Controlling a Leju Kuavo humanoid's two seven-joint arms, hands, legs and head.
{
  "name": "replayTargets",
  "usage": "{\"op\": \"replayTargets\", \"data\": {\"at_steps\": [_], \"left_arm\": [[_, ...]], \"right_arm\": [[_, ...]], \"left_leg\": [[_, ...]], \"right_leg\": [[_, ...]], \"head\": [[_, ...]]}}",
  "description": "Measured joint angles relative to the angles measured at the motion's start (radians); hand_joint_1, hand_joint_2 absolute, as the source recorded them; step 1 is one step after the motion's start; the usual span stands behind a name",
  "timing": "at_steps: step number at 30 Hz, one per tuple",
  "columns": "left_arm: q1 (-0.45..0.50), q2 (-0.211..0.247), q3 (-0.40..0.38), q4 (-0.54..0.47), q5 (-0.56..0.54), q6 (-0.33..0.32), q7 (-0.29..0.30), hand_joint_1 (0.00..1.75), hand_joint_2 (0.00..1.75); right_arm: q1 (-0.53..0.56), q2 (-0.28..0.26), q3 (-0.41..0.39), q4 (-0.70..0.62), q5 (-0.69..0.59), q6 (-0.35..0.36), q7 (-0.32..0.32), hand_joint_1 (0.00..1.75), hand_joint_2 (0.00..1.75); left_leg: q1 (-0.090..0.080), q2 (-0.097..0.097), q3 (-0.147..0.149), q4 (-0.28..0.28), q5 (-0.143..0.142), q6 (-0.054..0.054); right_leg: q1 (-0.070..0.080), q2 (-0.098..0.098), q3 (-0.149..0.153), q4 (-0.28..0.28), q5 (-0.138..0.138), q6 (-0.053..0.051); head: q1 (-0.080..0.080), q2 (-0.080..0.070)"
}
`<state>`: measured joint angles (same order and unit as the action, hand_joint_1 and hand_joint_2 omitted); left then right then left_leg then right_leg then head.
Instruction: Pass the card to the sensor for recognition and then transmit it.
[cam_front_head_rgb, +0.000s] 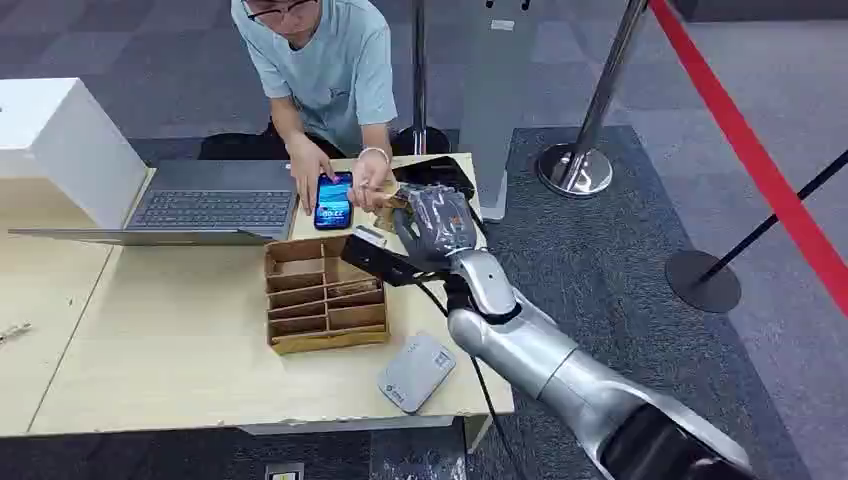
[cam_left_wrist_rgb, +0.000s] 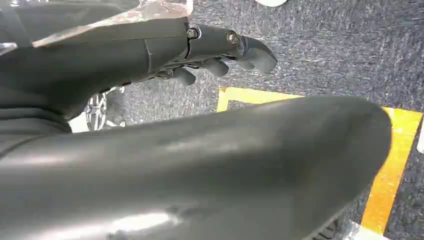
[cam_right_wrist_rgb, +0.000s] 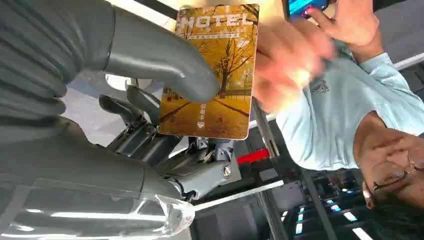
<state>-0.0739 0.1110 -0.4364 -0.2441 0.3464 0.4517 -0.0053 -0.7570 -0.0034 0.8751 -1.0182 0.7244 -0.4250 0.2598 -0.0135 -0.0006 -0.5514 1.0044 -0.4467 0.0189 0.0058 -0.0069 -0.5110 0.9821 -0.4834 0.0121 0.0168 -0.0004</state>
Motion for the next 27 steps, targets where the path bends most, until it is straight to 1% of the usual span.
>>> {"op": "replayTargets", "data": {"at_steps": [5, 13, 17, 20, 23, 27], "left_arm": [[0.0, 0.0, 0.0, 0.0, 0.013, 0.0, 0.002, 0.0, 0.0], [0.0, 0.0, 0.0, 0.0, 0.039, 0.006, 0.005, 0.0, 0.0], [0.001, 0.0, 0.0, 0.0, 0.058, 0.01, 0.011, 0.0, 0.0], [0.001, 0.0, 0.0, 0.0, 0.074, 0.016, 0.012, 0.0, 0.0], [0.001, 0.0, 0.0, 0.0, 0.076, 0.017, 0.012, 0.0, 0.0], [0.001, 0.0, 0.0, 0.0, 0.077, 0.017, 0.012, 0.0, 0.0]], "right_arm": [[0.016, -0.006, -0.003, -0.018, -0.004, -0.007, 0.004, 1.75, 1.75], [0.073, -0.035, -0.02, -0.098, -0.012, -0.01, 0.026, 1.75, 1.75], [0.128, -0.068, -0.032, -0.168, -0.03, 0.017, 0.052, 1.75, 1.75], [0.175, -0.098, -0.044, -0.23, -0.071, 0.048, 0.074, 1.75, 1.75], [0.21, -0.121, -0.053, -0.28, -0.09, 0.061, 0.08, 1.75, 1.75], [0.229, -0.143, -0.062, -0.327, -0.096, 0.066, 0.081, 1.75, 1.75]], "left_leg": [[0.0, 0.0, 0.0, 0.0, 0.0, 0.0], [0.0, 0.0, 0.0, 0.0, 0.0, 0.0], [0.0, 0.0, 0.0, 0.0, 0.0, 0.0], [0.0, 0.0, 0.0, 0.0, 0.0, 0.0], [0.0, 0.0, 0.0, 0.0, 0.0, 0.0], [0.0, 0.0, 0.0, 0.0, 0.0, 0.0]], "right_leg": [[0.0, 0.0, 0.0, 0.0, 0.0, 0.0], [0.0, 0.0, 0.0, 0.0, 0.0, 0.0], [0.0, 0.0, 0.0, 0.0, 0.0, 0.0], [0.0, 0.0, 0.0, 0.0, 0.0, 0.0], [0.0, 0.0, 0.0, 0.0, 0.0, 0.0], [0.0, 0.0, 0.0, 0.0, 0.0, 0.0]], "head": [[0.0, 0.0], [0.0, 0.0], [0.0, 0.0], [0.0, 0.0], [0.0, 0.0], [0.0, 0.0]]}}
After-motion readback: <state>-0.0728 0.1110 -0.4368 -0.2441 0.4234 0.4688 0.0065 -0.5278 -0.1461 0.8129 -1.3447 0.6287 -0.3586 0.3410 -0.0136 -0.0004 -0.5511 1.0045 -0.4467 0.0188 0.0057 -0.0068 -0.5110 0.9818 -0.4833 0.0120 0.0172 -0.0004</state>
